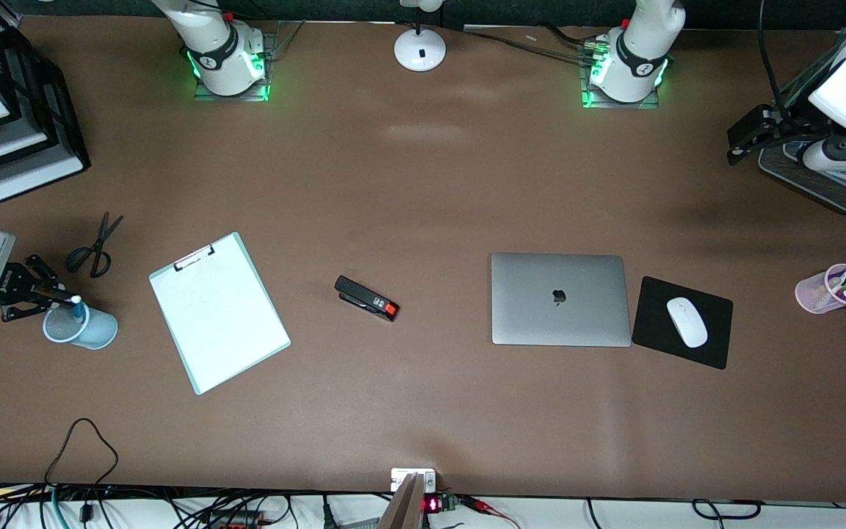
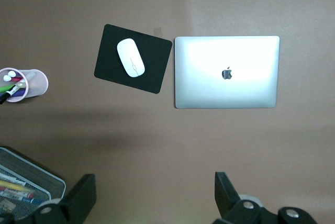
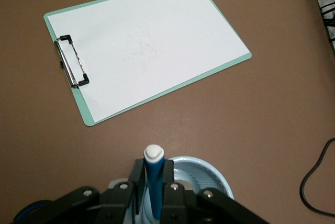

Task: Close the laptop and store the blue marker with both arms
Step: 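Lower the blue marker into the light blue cup with the right gripper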

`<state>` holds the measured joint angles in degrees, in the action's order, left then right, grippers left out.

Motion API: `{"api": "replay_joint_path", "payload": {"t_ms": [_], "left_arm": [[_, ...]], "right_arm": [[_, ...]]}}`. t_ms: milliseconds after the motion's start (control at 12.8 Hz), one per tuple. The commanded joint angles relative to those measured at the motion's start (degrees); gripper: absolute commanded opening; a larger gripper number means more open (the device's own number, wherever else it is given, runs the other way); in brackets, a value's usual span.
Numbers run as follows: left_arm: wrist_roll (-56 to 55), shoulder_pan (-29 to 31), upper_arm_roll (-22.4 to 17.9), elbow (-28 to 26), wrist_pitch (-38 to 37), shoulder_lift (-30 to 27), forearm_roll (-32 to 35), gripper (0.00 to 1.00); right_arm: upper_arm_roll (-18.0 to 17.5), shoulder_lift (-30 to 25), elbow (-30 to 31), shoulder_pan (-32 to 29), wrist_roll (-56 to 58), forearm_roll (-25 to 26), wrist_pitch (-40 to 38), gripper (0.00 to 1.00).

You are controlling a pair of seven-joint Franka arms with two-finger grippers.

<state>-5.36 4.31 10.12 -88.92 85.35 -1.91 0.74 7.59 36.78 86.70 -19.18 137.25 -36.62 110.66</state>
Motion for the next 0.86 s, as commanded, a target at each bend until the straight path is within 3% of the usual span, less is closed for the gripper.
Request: {"api": "replay_joint_path", "payload": {"t_ms": [0,392,783], "left_arm": [[1.1,0.2,0.0,-0.3,-0.1,-0.8,-0.7,1.00],[1.1,0.3,0.0,-0.4,-0.1,-0.9,-0.7,1.00],[1.1,0.3,0.0,-0.4,0.1,-0.8,-0.7,1.00]], "right_arm": [[-1.0,0.1,-1.3,-1.6,-0.5,-4.1,-0.8,1.00],[-1.2,-4.9,-0.7,0.4,-11.4,-2.7,-0.9,1.00],[-1.2,-12.9,0.0,7.7,-32.4,4.8,-0.9,1.00]]}}
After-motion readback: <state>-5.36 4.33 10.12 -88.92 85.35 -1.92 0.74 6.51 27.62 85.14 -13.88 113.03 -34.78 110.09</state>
